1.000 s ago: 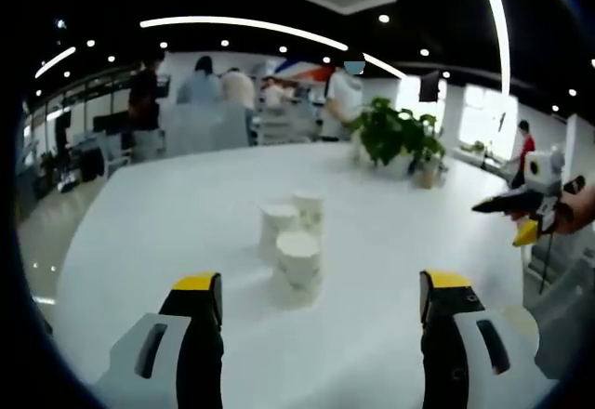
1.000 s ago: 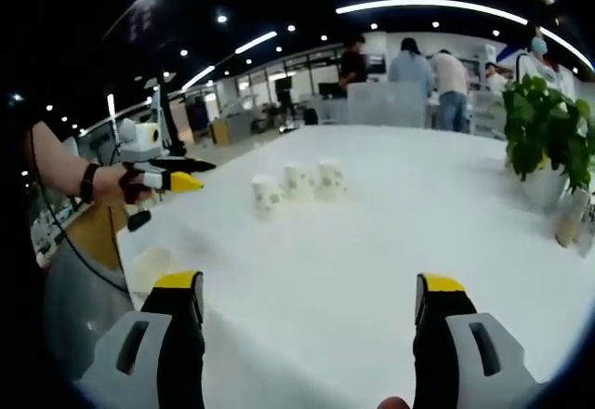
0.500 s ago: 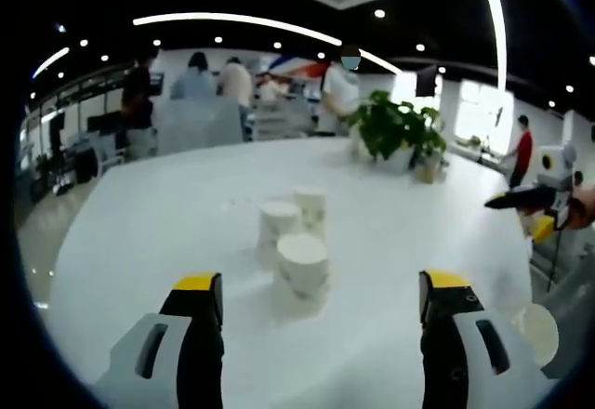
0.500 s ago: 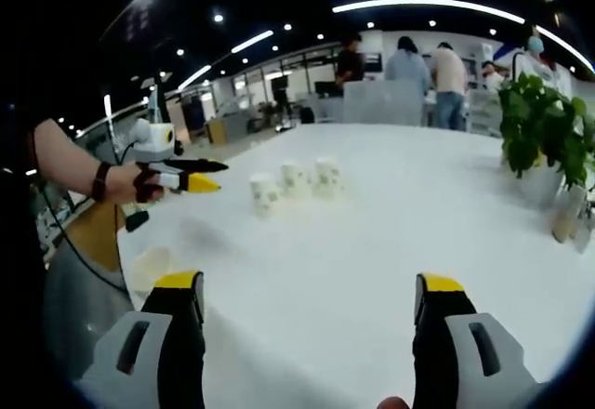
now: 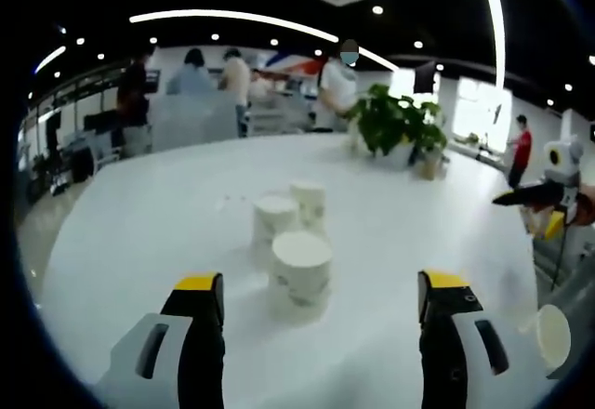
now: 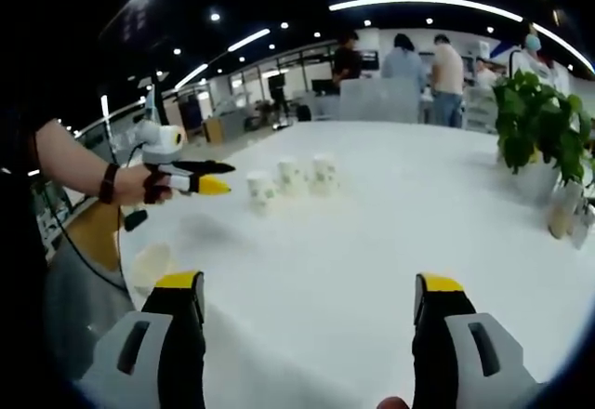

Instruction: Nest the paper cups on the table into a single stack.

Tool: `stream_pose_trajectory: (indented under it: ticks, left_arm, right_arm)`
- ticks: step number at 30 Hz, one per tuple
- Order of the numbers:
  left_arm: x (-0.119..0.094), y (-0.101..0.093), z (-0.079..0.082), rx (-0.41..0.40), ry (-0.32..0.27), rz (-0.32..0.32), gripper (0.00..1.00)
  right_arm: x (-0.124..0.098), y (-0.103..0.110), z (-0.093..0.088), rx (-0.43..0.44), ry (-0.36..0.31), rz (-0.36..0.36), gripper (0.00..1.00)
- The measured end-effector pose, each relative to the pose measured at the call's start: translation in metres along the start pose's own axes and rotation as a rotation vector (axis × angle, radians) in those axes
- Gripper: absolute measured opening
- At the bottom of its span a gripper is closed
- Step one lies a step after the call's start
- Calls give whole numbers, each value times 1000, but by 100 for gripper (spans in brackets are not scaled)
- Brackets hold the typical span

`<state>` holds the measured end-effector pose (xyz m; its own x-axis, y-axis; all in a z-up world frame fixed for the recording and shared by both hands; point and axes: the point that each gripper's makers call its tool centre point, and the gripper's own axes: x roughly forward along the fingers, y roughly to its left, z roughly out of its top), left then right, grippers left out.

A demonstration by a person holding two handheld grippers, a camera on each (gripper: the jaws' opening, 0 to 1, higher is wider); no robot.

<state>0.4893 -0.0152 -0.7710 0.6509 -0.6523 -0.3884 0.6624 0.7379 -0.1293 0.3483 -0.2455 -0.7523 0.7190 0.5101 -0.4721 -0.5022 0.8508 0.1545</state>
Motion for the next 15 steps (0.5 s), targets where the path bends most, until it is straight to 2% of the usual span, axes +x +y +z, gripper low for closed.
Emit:
stream_pose_trajectory:
  ticks: [11,12,15]
  left_arm:
    - [17,6,-5,6,18,8,82]
    - [18,8,-5,26,24,13,81]
    - [22,15,-4,6,16,21,79]
  right_arm:
    - [0,8,-4,2,15,17,92]
    - [0,8,-4,-2,18,18,92]
    - [1,9,-4,-7,20,22,92]
